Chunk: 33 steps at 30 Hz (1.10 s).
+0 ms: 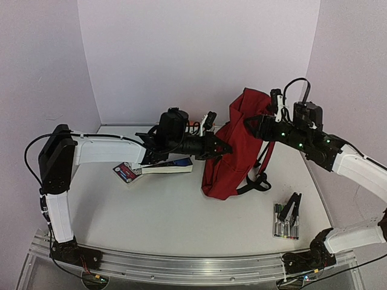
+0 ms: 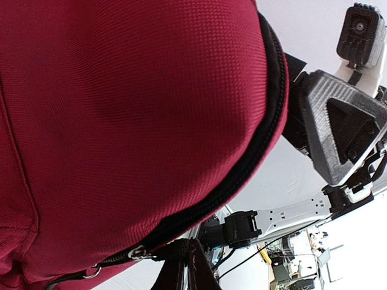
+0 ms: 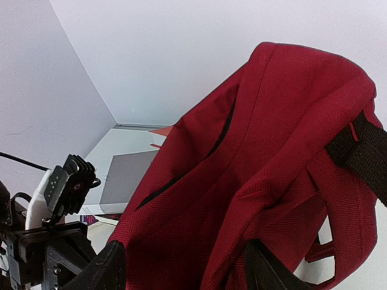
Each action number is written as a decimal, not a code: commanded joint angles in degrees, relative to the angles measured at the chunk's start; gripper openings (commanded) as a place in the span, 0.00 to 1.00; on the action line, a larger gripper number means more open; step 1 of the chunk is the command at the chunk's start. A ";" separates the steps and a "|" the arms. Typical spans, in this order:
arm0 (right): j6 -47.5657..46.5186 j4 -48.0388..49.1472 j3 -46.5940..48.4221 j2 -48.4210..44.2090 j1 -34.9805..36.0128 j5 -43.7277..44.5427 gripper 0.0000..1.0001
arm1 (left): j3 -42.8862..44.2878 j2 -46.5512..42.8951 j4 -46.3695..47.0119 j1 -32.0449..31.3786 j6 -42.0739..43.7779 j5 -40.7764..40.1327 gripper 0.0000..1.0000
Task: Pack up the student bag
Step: Unzip the student bag at the center of the board.
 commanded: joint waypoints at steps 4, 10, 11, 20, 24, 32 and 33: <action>6.02 -0.84 -2.84 -5.82 0.49 5.43 0.84 | -4.22 -5.92 4.38 1.01 -1.08 -1.26 0.00; 13.81 -4.50 -2.23 -4.49 0.50 16.67 0.89 | -6.43 -7.08 5.07 1.32 -1.41 -1.85 0.00; 15.11 -4.90 -1.97 -4.18 0.48 18.05 0.89 | -6.75 -7.26 5.14 1.39 -1.38 -2.00 0.00; 13.23 -4.16 2.39 1.96 0.48 13.74 0.61 | -8.71 -8.87 5.16 1.62 -0.93 -2.20 0.00; 7.15 -0.37 4.98 4.36 0.62 6.17 0.22 | -9.16 -10.15 3.40 1.57 2.84 -1.24 0.00; -9.04 0.04 13.81 15.06 2.15 -1.44 0.06 | -9.71 -15.50 -5.35 1.62 11.27 -2.06 0.00; -9.81 0.05 14.52 16.26 2.15 -1.67 0.06 | -10.11 -15.97 -5.92 1.62 11.39 -2.65 0.00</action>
